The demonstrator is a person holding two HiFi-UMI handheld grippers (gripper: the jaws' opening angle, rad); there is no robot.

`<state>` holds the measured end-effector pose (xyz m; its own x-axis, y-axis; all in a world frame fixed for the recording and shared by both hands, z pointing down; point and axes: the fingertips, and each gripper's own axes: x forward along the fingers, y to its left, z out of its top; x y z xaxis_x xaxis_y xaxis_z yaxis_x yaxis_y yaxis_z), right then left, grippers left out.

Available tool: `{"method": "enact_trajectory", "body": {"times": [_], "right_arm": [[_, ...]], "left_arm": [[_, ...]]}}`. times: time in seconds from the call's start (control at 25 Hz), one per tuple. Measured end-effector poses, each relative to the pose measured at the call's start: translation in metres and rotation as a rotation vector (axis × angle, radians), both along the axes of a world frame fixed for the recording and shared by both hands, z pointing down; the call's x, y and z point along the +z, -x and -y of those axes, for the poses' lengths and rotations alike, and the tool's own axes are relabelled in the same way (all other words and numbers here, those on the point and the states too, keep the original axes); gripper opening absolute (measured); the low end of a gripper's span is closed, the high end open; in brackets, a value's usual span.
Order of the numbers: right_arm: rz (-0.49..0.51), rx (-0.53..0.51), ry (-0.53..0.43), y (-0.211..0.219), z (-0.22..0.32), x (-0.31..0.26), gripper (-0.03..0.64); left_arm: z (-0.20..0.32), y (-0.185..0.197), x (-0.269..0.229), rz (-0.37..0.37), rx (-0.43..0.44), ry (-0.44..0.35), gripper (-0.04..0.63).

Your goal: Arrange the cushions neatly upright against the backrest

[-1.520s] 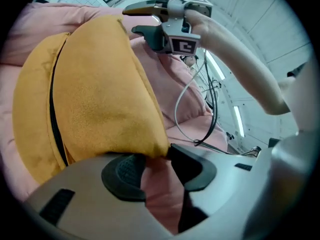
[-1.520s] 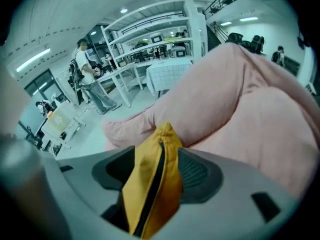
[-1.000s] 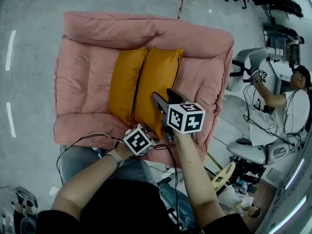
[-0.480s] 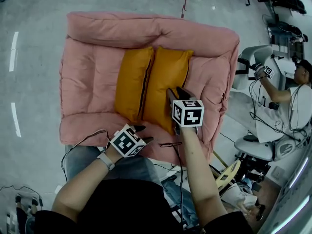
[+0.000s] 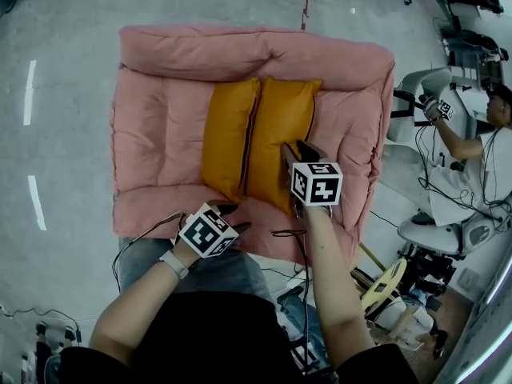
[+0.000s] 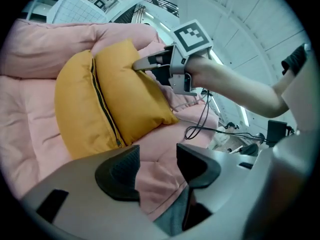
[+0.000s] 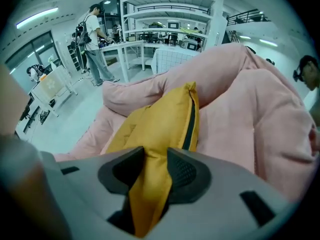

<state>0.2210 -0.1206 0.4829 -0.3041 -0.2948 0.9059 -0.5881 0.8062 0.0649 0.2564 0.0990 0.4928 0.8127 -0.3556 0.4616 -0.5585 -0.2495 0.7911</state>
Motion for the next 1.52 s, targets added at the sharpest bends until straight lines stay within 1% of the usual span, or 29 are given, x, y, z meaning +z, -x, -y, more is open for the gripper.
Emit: {"method": "enact_trajectory", "body": {"times": [0.2, 0.4, 0.52, 0.6, 0.68, 0.76, 0.8, 0.88, 0.96, 1.04, 1.16, 1.28, 1.52], "right_arm": [[0.114, 0.055, 0.028, 0.016, -0.012, -0.022, 0.155], [0.225, 0.060, 0.016, 0.041, -0.027, -0.045, 0.152], [0.294, 0.061, 0.016, 0.058, -0.039, -0.060, 0.138], [0.334, 0.066, 0.022, 0.069, -0.052, -0.070, 0.110], [0.379, 0.071, 0.020, 0.083, -0.066, -0.084, 0.069], [0.425, 0.076, 0.015, 0.098, -0.079, -0.099, 0.033], [0.447, 0.079, 0.016, 0.105, -0.086, -0.105, 0.024], [0.486, 0.084, 0.018, 0.119, -0.102, -0.119, 0.012], [0.523, 0.086, 0.012, 0.136, -0.117, -0.132, 0.011], [0.571, 0.095, -0.005, 0.152, -0.130, -0.146, 0.009], [0.650, 0.110, -0.045, 0.175, -0.150, -0.177, 0.009], [0.704, 0.103, -0.107, 0.195, -0.165, -0.210, 0.009], [0.792, 0.105, -0.225, 0.227, -0.181, -0.268, 0.009]], "left_arm": [[-0.004, 0.024, -0.017, 0.068, -0.015, -0.027, 0.227], [-0.002, 0.056, -0.039, 0.133, -0.054, -0.057, 0.224], [-0.003, 0.080, -0.061, 0.177, -0.094, -0.094, 0.191], [-0.005, 0.097, -0.078, 0.191, -0.123, -0.133, 0.175], [-0.006, 0.117, -0.097, 0.181, -0.166, -0.182, 0.127], [-0.006, 0.140, -0.115, 0.175, -0.232, -0.223, 0.066], [-0.007, 0.153, -0.123, 0.177, -0.269, -0.238, 0.047], [-0.010, 0.179, -0.138, 0.179, -0.336, -0.257, 0.026], [-0.014, 0.207, -0.152, 0.184, -0.384, -0.284, 0.014], [-0.017, 0.233, -0.167, 0.202, -0.398, -0.323, 0.014], [-0.027, 0.270, -0.191, 0.254, -0.400, -0.373, 0.012], [-0.033, 0.301, -0.219, 0.271, -0.417, -0.433, 0.012], [-0.030, 0.345, -0.277, 0.283, -0.454, -0.629, 0.012]]}}
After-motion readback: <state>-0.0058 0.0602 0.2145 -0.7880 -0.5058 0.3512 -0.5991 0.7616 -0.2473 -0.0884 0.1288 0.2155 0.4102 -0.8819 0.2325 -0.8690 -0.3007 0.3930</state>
